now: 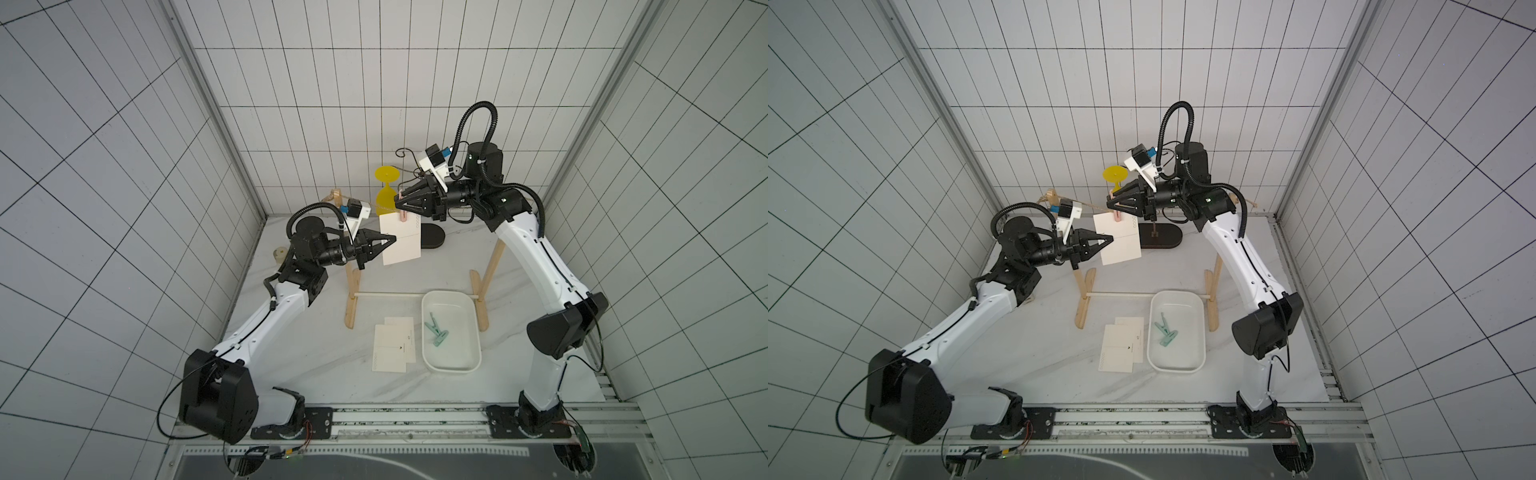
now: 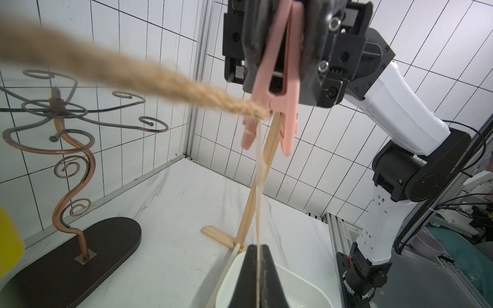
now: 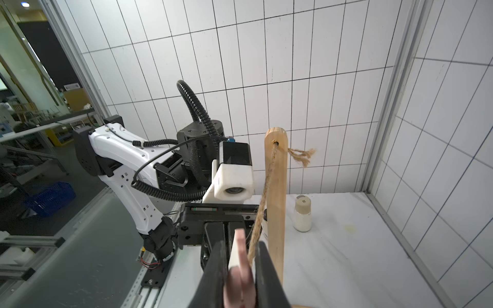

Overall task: Remove the postcards from the strings
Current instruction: Remove the clamp from the clothesline.

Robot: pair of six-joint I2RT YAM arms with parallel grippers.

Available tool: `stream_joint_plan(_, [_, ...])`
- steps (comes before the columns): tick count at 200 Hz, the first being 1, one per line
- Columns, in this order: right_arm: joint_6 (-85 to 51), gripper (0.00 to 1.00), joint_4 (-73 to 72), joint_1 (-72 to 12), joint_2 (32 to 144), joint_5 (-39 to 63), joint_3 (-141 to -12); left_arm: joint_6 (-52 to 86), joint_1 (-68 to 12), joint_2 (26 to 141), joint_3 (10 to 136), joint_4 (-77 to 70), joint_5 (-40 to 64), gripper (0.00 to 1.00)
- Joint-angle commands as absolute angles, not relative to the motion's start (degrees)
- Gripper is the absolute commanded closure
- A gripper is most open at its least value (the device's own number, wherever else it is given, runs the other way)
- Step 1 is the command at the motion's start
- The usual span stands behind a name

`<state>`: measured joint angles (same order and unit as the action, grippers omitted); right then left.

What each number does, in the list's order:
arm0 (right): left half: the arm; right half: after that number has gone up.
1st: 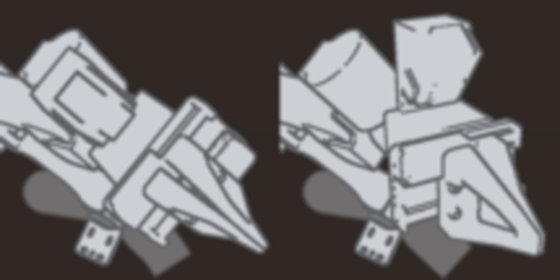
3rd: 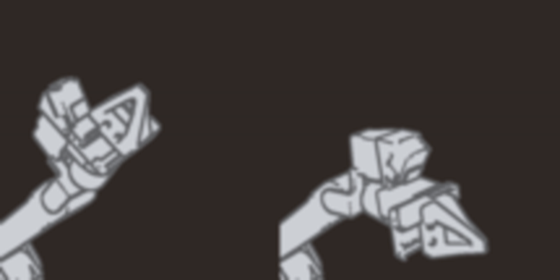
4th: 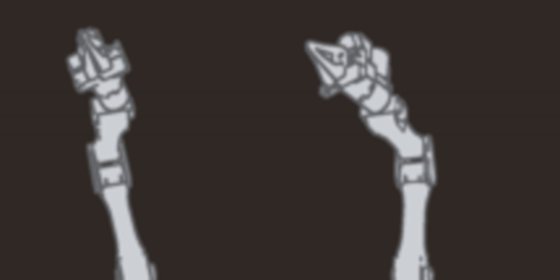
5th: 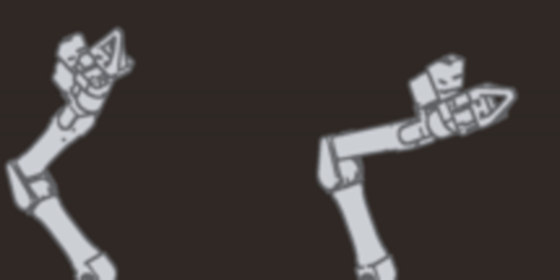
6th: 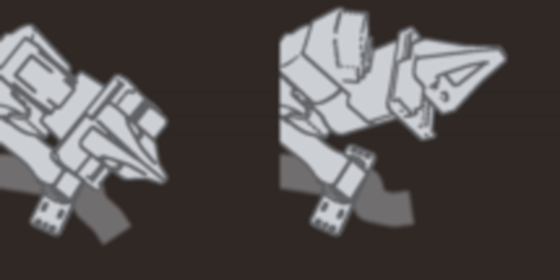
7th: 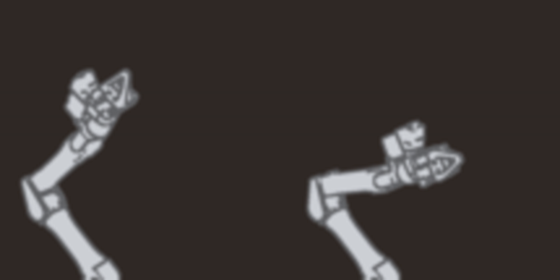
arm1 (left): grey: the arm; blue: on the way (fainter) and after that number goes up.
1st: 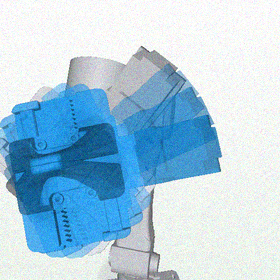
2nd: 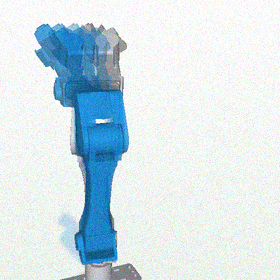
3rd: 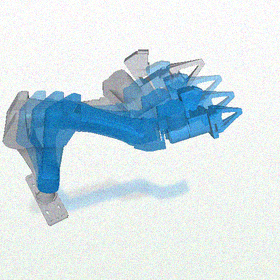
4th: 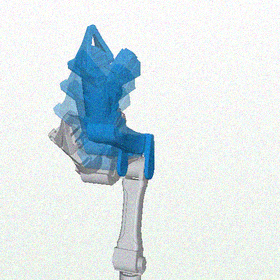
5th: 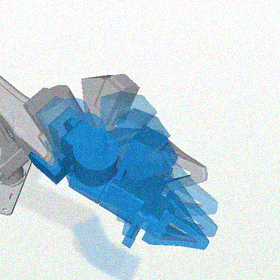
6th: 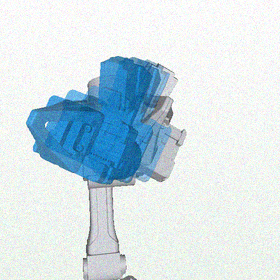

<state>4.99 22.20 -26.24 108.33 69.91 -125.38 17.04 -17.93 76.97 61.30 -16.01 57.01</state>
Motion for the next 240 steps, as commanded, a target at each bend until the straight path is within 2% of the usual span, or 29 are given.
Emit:
stream_joint_plan(1, [5.98,1.0,22.77,-26.87,108.99,71.2,-128.41,17.23,-17.76,77.35,62.96,-16.52,57.31,1.0])
stream_joint_plan(82, [6.7,1.0,21.36,-27.1,107.17,65.95,-126.25,18.86,-17.75,76.39,61.16,-18.11,56.19,1.0])
stream_joint_plan(240, [-4.48,1.0,-1.56,-27.3,99.84,48.34,-118.83,17.75,-20.7,71.19,57.6,-15.58,51.82,1.0])
